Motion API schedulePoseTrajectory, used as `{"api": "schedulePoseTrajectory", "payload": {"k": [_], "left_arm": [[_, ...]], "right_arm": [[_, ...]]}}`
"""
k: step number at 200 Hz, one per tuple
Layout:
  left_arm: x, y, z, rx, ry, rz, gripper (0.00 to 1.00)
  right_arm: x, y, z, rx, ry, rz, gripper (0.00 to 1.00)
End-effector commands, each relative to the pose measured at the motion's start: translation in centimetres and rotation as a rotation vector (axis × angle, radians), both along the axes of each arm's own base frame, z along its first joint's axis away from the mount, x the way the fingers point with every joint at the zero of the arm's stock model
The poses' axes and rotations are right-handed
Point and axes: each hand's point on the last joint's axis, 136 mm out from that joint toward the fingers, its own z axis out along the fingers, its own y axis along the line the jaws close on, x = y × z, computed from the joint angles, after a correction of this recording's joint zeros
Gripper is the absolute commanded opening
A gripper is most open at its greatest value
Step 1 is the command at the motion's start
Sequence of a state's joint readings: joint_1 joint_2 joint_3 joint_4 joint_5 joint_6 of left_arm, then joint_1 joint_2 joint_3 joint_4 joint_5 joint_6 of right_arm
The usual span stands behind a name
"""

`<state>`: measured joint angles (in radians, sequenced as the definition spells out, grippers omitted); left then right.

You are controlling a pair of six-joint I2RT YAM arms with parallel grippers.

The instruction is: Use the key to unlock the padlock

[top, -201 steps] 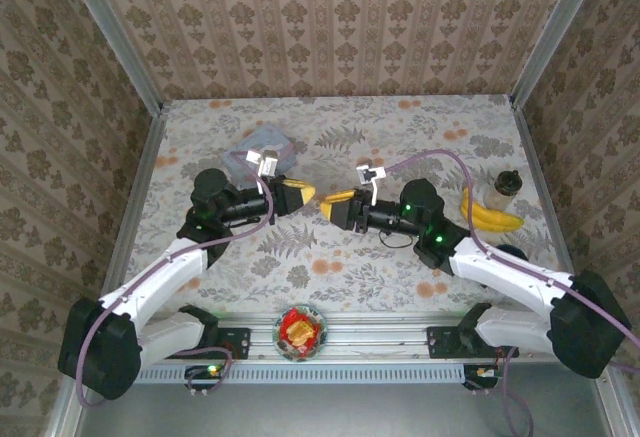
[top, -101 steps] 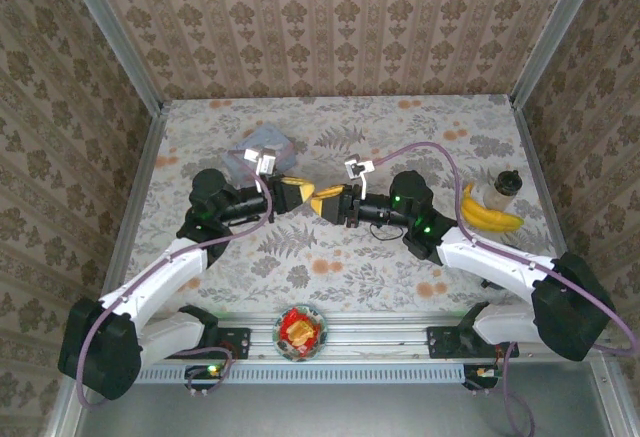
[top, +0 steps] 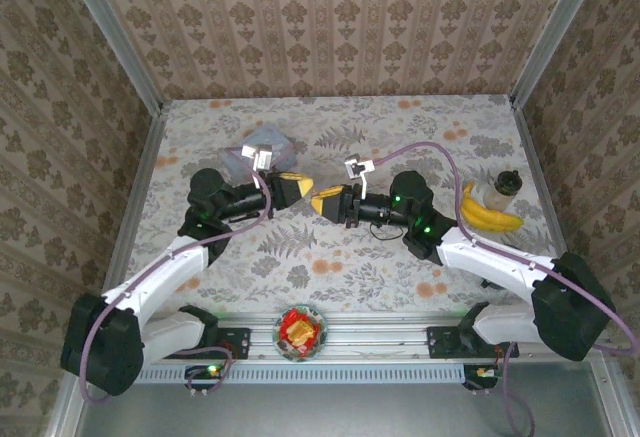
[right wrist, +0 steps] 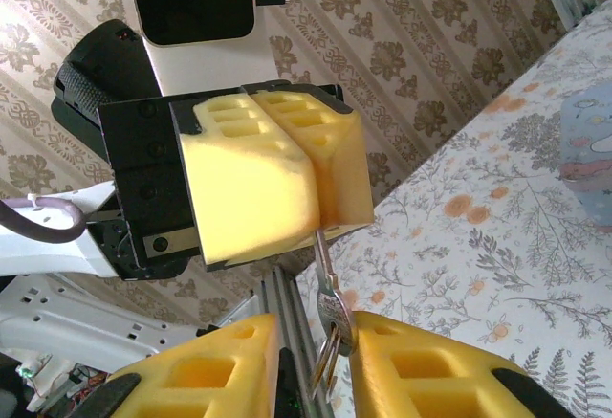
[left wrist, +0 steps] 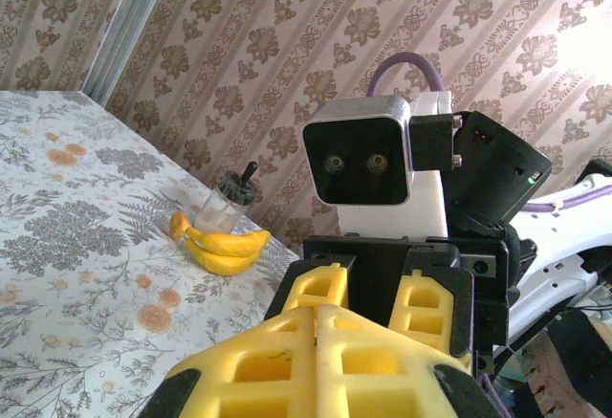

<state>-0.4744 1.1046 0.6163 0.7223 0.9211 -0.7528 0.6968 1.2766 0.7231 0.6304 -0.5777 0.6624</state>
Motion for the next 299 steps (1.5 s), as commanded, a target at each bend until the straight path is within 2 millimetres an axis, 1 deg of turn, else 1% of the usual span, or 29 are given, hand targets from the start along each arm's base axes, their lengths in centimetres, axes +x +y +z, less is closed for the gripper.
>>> {"api": "schedulePoseTrajectory", "payload": {"k": [1,35,70,95,100,108,111,123,128,157,170,171,182,192,210,222,240,242,246,268,299], "left_arm": [[-0.1,0.1,1.2,-0.034,-0.03,-0.015,0.0],[-0.2,0.1,1.1,-0.035,-0.024,-0.018,0.0],[-0.2,0.1,1.1,-0.035,-0.023,-0.022,0.0],[0.0,0.2,1.0,-0.033,-0.009,-0.012,0.0],[0.1,0.2,1.0,-0.034,-0.005,-0.006,0.0],[0.2,0.3,0.9,-0.035,0.005,0.004,0.09],[0.9,0.9,0.8,-0.035,0.01,0.033,0.13],[1.7,1.4,0.7,-0.035,0.031,0.074,0.37],[2.0,1.6,0.7,-0.036,0.039,0.092,0.44],[3.4,2.9,0.7,-0.034,0.064,0.2,0.76],[4.2,3.6,0.6,-0.015,0.066,0.276,0.85],[4.2,3.7,0.6,-0.015,0.062,0.284,0.85],[5.0,4.5,-0.1,0.032,0.076,0.37,0.89],[5.7,5.5,-1.1,0.096,0.093,0.46,0.91],[7.2,7.5,-4.1,0.247,0.174,0.634,0.92],[7.9,8.6,-6.0,0.333,0.234,0.725,0.92],[9.2,9.5,-8.3,0.407,0.306,0.817,0.92],[9.0,8.9,-8.5,0.417,0.307,0.805,0.92],[9.1,8.5,-9.0,0.431,0.317,0.808,0.94],[10.6,7.8,-12.3,0.572,0.379,0.889,1.0],[13.1,6.7,-17.2,0.811,0.405,1.002,1.0]], "right_arm": [[-0.3,0.4,1.7,0.038,-0.036,0.024,0.25],[-0.2,0.4,1.8,0.04,-0.039,0.018,0.19],[0.0,0.3,1.8,0.037,-0.043,0.005,0.06],[0.0,0.0,1.7,0.026,-0.041,-0.006,0.0],[0.0,0.0,1.5,0.021,-0.038,-0.011,0.0],[0.0,-0.2,1.3,0.012,-0.032,-0.018,0.0],[-0.1,-0.3,1.3,0.009,-0.031,-0.02,0.0],[0.1,-0.6,0.8,-0.008,-0.017,-0.042,0.0],[0.1,-0.8,0.7,-0.016,-0.011,-0.054,0.0],[1.0,-2.3,-1.4,-0.105,0.071,-0.163,0.0],[1.6,-3.4,-2.7,-0.165,0.125,-0.233,0.0],[1.6,-3.6,-3.2,-0.184,0.142,-0.244,0.0],[2.1,-4.9,-4.7,-0.253,0.201,-0.318,0.0],[2.4,-6.1,-6.1,-0.316,0.252,-0.381,0.0],[2.5,-8.1,-8.1,-0.408,0.321,-0.47,0.0],[2.4,-9.0,-9.1,-0.454,0.351,-0.504,0.0],[2.3,-9.8,-10.2,-0.499,0.382,-0.537,0.0],[2.4,-9.9,-10.4,-0.503,0.385,-0.54,0.0],[2.4,-10.0,-10.5,-0.509,0.39,-0.545,0.0],[2.4,-10.4,-11.4,-0.536,0.417,-0.564,0.0],[2.4,-10.4,-12.0,-0.545,0.429,-0.567,0.0]]}}
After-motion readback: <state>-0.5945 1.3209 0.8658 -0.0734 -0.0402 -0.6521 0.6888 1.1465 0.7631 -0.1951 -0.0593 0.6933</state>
